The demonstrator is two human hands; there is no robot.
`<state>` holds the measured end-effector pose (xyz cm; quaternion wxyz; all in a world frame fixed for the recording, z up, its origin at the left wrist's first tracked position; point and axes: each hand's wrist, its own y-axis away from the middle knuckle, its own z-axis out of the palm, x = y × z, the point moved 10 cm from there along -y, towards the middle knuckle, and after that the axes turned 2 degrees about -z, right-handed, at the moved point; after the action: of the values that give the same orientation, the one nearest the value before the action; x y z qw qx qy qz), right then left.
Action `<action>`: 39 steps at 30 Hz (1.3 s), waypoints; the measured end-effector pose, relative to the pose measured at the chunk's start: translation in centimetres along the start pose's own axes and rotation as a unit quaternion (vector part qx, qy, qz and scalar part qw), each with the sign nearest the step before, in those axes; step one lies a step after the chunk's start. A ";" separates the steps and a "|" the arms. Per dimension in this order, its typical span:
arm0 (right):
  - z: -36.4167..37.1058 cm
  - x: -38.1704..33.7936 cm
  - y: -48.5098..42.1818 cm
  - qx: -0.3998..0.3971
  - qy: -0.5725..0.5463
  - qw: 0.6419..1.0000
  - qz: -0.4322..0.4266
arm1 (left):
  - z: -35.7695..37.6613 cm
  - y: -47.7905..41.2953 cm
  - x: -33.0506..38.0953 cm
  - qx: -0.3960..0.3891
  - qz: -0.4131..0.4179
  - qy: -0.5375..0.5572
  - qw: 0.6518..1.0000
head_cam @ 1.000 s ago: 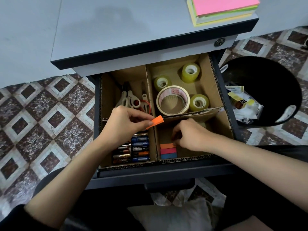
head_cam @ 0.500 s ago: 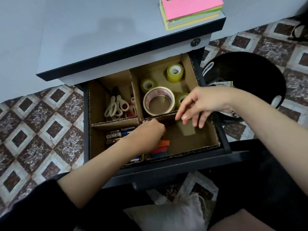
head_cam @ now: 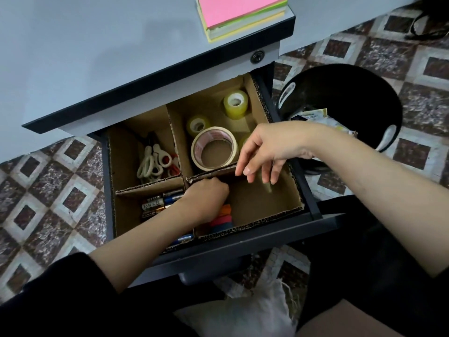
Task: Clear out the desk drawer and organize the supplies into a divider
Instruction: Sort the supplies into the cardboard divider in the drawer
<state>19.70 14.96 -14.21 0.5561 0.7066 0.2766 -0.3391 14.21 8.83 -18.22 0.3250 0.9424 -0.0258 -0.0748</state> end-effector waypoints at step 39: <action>-0.1 0.0 -0.4 0.018 0.011 1.000 0.019 | 0.2 0.1 1.2 0.044 0.068 -0.030 0.996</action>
<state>19.43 15.20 -14.46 0.5462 0.7257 0.2632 -0.3253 15.39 8.53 -18.43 0.2867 0.9492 -0.1028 -0.0798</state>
